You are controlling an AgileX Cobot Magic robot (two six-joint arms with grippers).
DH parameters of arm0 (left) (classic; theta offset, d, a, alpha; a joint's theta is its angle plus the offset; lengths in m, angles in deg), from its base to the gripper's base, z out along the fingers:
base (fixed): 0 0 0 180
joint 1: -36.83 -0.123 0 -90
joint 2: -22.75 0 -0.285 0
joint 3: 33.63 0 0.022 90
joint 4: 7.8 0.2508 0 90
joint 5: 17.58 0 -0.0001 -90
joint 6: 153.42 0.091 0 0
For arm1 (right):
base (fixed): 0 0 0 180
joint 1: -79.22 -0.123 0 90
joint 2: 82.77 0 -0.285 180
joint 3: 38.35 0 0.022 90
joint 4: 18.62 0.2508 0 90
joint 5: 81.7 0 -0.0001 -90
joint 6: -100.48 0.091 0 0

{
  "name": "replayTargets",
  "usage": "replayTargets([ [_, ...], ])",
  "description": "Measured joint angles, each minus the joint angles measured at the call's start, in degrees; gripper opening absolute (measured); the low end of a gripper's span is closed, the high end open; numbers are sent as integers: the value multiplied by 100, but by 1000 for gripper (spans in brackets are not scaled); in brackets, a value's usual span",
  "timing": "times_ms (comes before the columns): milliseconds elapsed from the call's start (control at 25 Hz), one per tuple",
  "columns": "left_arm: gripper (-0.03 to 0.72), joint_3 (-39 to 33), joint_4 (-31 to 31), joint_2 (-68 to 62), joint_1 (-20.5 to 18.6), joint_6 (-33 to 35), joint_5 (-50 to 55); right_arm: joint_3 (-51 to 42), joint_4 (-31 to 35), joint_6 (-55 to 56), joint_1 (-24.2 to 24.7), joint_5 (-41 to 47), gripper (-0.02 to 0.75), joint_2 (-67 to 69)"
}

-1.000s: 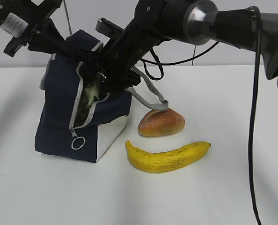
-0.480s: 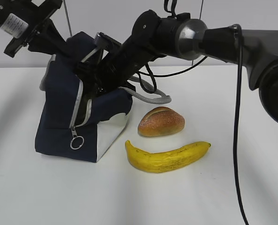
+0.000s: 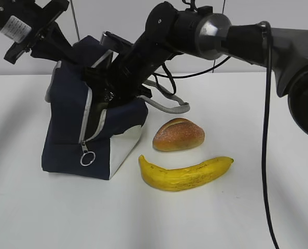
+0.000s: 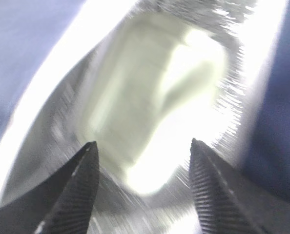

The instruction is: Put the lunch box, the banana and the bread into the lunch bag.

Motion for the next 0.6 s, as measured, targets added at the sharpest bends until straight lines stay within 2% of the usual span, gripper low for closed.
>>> replayTargets([
  [400,-3,0,0,0,0,0,4,959,-1370,-22,0,1557,440,-191],
  [600,-3,0,0,0,0,0,6,1214,-1846,-22,0,1706,440,-235],
])
